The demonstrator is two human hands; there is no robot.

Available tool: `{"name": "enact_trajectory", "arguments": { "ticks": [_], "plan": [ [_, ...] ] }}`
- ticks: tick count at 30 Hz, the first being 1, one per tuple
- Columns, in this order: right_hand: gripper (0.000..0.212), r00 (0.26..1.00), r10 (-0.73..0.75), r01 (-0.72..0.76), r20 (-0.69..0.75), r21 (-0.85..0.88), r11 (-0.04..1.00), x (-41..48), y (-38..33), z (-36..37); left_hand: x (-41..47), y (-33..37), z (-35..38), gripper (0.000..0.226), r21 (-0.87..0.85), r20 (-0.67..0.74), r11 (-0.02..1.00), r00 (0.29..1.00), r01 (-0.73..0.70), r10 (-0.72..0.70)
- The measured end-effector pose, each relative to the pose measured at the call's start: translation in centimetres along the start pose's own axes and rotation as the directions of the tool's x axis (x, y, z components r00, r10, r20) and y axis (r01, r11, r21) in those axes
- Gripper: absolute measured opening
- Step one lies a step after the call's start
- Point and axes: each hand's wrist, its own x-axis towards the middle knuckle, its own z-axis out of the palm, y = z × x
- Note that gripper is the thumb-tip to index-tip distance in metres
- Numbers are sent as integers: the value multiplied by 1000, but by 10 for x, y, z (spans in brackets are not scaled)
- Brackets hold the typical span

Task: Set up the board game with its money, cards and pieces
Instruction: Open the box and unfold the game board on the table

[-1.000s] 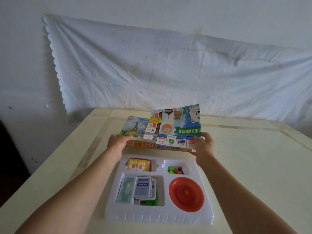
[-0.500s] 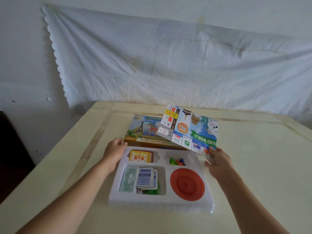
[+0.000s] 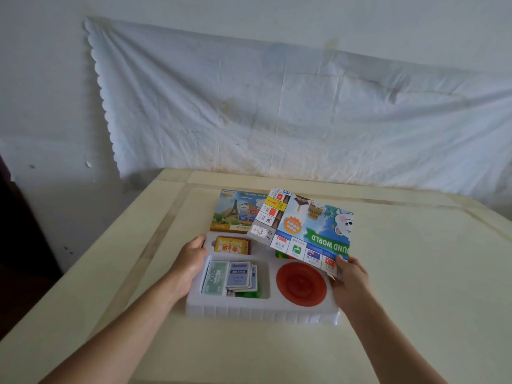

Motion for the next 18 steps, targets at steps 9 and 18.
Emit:
{"name": "enact_trajectory", "arguments": {
  "ticks": [9, 18],
  "plan": [
    [16, 999, -32, 31, -9, -59, 998, 43, -2, 35, 42, 13, 1, 33, 28, -24, 1000, 1000, -4, 4],
    [14, 1000, -15, 13, -27, -51, 999, 52, 2, 42, 61, 17, -3, 31, 97, -6, 995, 1000, -10, 11]
  ]
}}
